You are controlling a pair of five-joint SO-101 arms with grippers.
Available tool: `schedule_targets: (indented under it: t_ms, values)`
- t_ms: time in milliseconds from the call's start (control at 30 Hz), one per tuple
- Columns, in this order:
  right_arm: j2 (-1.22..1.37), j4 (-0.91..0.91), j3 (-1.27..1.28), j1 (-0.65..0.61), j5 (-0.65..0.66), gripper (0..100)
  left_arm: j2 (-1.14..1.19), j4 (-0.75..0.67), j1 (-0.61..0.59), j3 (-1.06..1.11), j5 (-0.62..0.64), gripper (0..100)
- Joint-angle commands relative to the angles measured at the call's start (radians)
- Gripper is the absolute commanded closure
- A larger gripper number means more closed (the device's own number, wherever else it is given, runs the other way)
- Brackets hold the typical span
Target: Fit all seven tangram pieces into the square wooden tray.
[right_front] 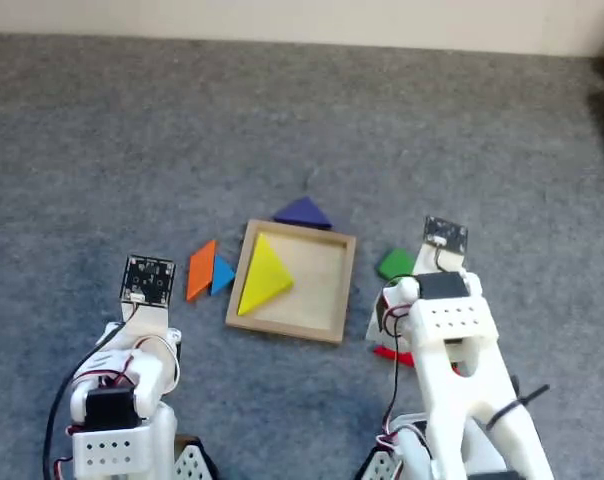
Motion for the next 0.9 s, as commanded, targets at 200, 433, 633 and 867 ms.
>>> schedule_targets:
  t_ms: [200, 433, 633, 867]
  values:
    - [0.226, 0.019, -0.108, 0.097, -0.009, 67.6, -0.001, 0.003, -0.001, 0.007, -0.003, 99]
    - [0.245, 0.012, -0.102, 0.094, -0.005, 67.7, -0.001, 0.003, -0.001, 0.007, -0.003, 99]
    - [0.246, 0.01, -0.099, 0.097, 0.04, 67.7, -0.001, 0.003, -0.001, 0.007, -0.003, 99]
    - [0.248, 0.007, -0.099, 0.145, 0.138, 67.7, -0.001, 0.003, -0.001, 0.007, -0.003, 99]
